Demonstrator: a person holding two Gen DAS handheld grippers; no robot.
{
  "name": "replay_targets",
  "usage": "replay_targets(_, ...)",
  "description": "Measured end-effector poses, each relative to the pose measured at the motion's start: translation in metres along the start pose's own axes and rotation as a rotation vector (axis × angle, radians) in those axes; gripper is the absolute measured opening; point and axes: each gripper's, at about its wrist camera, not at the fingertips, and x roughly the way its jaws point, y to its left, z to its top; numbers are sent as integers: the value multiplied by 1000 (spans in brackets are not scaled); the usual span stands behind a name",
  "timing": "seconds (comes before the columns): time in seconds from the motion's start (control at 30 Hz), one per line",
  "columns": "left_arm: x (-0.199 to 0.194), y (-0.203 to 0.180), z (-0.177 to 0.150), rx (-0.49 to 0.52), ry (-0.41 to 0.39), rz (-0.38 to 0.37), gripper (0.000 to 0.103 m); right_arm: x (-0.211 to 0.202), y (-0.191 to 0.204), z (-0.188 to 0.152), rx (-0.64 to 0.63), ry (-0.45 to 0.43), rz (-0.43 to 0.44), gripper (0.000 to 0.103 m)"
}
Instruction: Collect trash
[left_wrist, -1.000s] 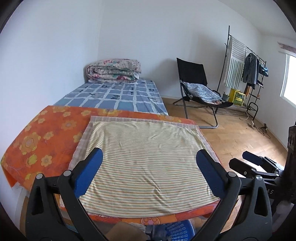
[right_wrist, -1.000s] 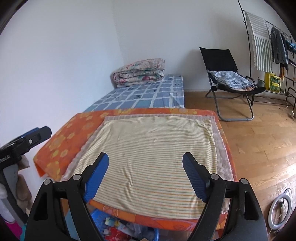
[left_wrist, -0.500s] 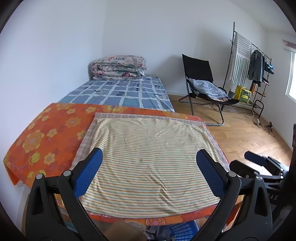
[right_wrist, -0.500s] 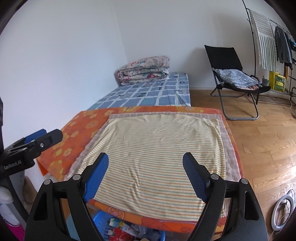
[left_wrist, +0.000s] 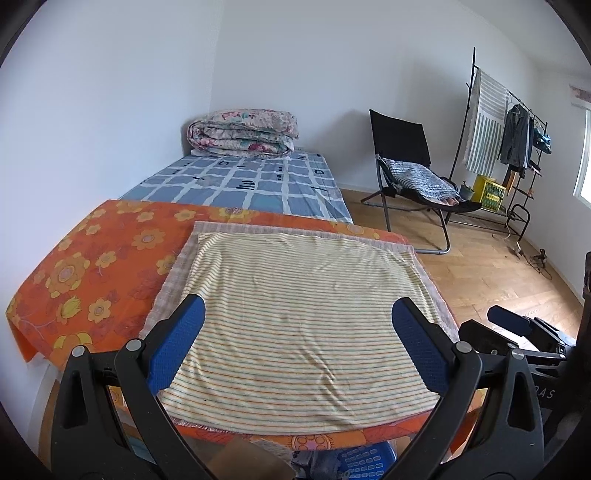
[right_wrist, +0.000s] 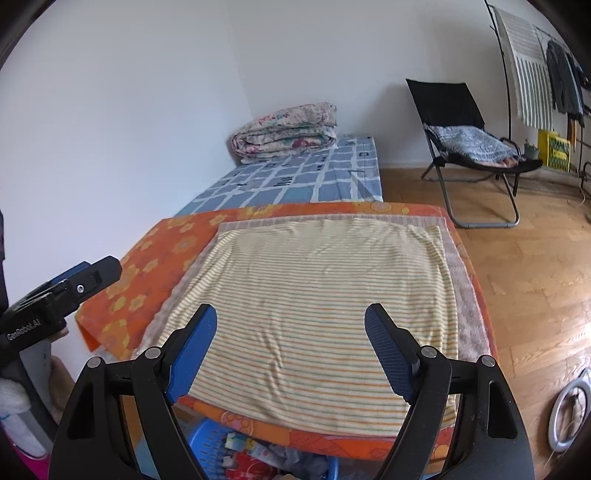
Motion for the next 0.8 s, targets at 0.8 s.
replay_targets(0.8, 7, 5, -3, 7, 12, 5, 103, 2, -14, 1, 34, 2, -30, 82)
